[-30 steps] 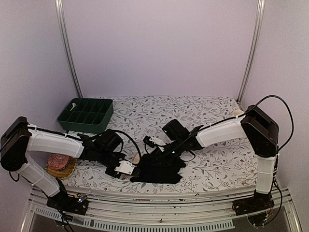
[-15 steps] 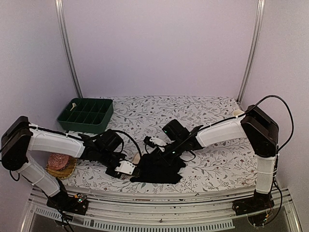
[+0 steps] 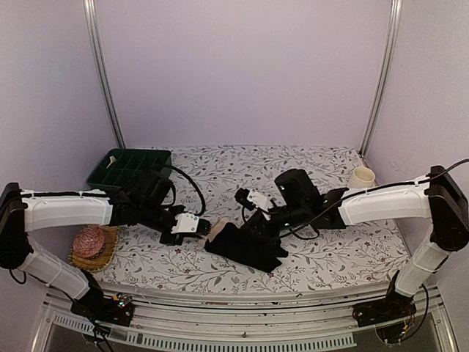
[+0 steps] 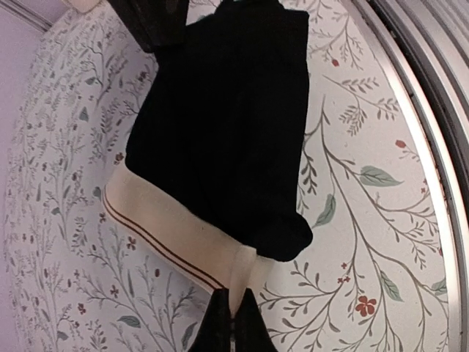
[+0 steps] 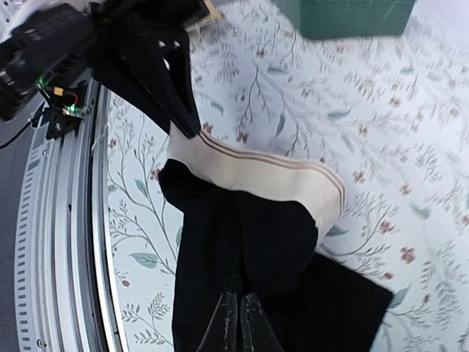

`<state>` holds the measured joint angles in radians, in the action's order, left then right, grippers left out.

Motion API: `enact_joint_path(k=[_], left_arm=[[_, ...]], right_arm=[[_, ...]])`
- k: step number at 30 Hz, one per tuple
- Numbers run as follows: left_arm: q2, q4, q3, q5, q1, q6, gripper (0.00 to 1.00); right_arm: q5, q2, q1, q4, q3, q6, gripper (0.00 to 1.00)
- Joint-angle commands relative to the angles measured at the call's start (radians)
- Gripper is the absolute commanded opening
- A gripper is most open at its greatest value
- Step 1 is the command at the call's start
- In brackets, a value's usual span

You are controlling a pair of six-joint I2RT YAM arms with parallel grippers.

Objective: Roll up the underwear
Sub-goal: Pick up the underwear from the center of the board, then flatten out the underwear at the center of the board.

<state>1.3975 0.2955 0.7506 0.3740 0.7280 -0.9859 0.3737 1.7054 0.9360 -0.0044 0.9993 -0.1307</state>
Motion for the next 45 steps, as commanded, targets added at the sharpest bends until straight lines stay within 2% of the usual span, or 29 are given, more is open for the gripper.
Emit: enact_joint_path(k=[1,11,15,26,32,37,40,45], left_arm=[[-0.076,0.011,0.077,0.087,-0.042,0.071,0.0],[-0.183,0.014,0.166,0.143,-0.068,0.15,0.0],[-0.246,-0.017,0.169,0.172,-0.069,0.186,0.0],[-0.253,-0.033,0.201,0.146,-0.069,0.216,0.0],[-0.233,-0.068,0.205,0.093,-0.069,0.24,0.0],[-0.24,-0.087,0.218,0.065,-0.069,0.254,0.0],[-0.251,-0.079,0.234,0.068,-0.068,0.25,0.0],[-0.294,-0.023,0.25,0.117,-0.063,0.219,0.0]], right_arm=[[-0.069,-0.173,0.007,0.127,-0.049,-0.098,0.02],[-0.223,-0.314,0.006,0.081,-0.045,-0.156,0.02],[-0.279,-0.341,0.006,0.115,-0.082,-0.181,0.03],[-0.224,-0.407,0.012,0.239,-0.19,-0.269,0.06],[-0.196,-0.443,0.023,0.267,-0.234,-0.291,0.03],[-0.22,-0.493,0.036,0.285,-0.249,-0.299,0.02],[-0.295,-0.534,0.039,0.279,-0.241,-0.282,0.02],[-0.335,-0.654,0.064,0.291,-0.254,-0.272,0.02]])
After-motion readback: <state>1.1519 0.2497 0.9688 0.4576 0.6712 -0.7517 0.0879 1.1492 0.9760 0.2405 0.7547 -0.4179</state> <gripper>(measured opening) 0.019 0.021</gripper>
